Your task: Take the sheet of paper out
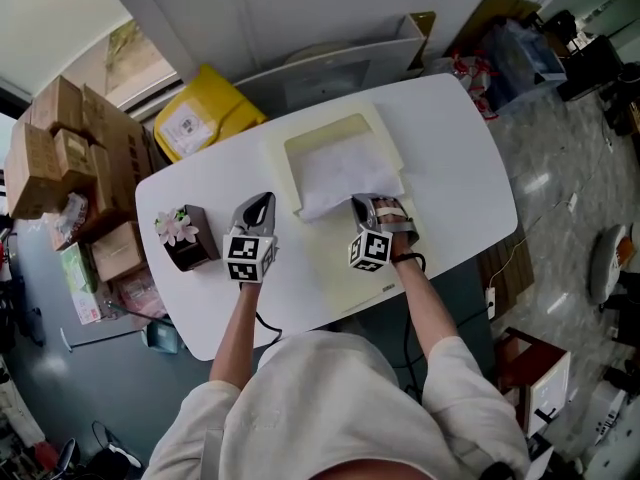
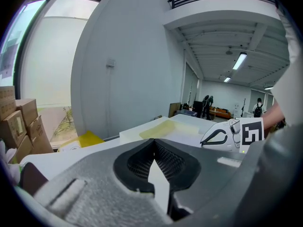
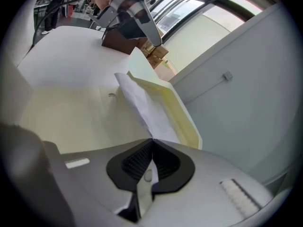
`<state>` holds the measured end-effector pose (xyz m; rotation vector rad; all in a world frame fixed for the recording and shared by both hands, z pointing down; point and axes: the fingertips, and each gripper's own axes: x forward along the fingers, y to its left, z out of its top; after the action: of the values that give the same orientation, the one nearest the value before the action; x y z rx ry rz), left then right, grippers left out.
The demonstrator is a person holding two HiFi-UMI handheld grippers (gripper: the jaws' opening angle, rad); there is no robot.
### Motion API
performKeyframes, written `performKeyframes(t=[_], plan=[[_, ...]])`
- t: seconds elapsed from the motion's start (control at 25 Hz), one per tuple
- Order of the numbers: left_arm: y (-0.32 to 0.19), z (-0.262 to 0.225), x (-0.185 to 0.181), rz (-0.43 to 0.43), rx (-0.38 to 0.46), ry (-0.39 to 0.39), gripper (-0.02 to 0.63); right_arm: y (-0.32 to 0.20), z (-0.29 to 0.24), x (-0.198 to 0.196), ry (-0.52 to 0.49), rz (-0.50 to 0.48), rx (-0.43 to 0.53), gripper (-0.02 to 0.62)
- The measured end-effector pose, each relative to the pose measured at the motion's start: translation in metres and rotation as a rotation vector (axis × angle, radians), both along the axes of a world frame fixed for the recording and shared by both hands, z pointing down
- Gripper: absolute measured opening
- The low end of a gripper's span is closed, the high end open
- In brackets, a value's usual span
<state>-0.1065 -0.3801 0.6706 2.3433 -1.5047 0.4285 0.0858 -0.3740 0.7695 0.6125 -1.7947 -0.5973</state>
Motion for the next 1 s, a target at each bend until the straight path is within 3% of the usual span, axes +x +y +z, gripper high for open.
performKeyframes(t=[1.0], plan=[[0.010,-0.076,0.018,-0.005,0.138,-0.008,0.005,0.008,-0.115,0.018,-0.185,0.119,0.136,0.004]])
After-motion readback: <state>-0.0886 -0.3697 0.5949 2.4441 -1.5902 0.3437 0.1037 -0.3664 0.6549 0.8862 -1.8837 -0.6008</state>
